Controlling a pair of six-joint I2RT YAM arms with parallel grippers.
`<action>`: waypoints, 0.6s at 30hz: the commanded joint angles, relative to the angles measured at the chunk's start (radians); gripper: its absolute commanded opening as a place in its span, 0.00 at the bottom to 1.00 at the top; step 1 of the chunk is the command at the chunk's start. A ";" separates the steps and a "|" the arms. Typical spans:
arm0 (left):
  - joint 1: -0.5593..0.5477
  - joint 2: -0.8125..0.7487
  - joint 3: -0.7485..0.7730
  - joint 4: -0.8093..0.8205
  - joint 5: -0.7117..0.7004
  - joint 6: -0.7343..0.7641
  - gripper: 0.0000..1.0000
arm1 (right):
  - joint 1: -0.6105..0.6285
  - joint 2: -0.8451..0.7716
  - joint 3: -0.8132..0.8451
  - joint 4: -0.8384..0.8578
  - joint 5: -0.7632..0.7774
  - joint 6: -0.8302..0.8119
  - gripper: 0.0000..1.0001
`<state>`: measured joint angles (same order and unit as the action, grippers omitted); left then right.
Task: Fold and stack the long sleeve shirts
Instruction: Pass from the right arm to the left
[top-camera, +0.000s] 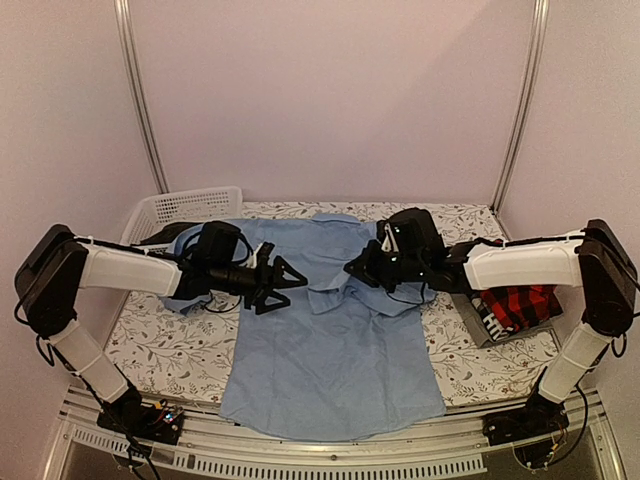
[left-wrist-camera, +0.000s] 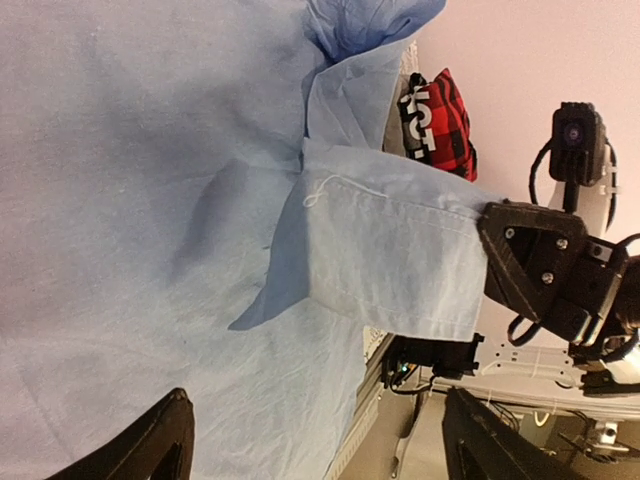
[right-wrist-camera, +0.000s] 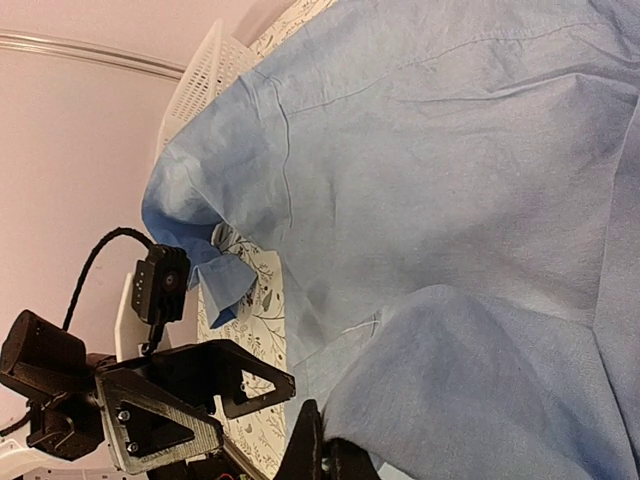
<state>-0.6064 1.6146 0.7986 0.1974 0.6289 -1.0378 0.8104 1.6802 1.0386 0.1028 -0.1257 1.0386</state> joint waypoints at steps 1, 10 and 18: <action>0.010 -0.026 -0.028 0.081 0.027 -0.068 0.87 | -0.018 -0.035 -0.017 0.102 0.005 0.052 0.00; -0.004 0.011 -0.015 0.126 0.037 -0.056 0.91 | -0.037 -0.029 -0.029 0.148 -0.036 0.072 0.00; -0.035 0.061 0.010 0.175 0.043 -0.090 0.91 | -0.040 -0.030 -0.040 0.170 -0.041 0.088 0.00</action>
<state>-0.6250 1.6451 0.7868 0.3153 0.6521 -1.1053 0.7773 1.6730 1.0176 0.2337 -0.1566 1.1130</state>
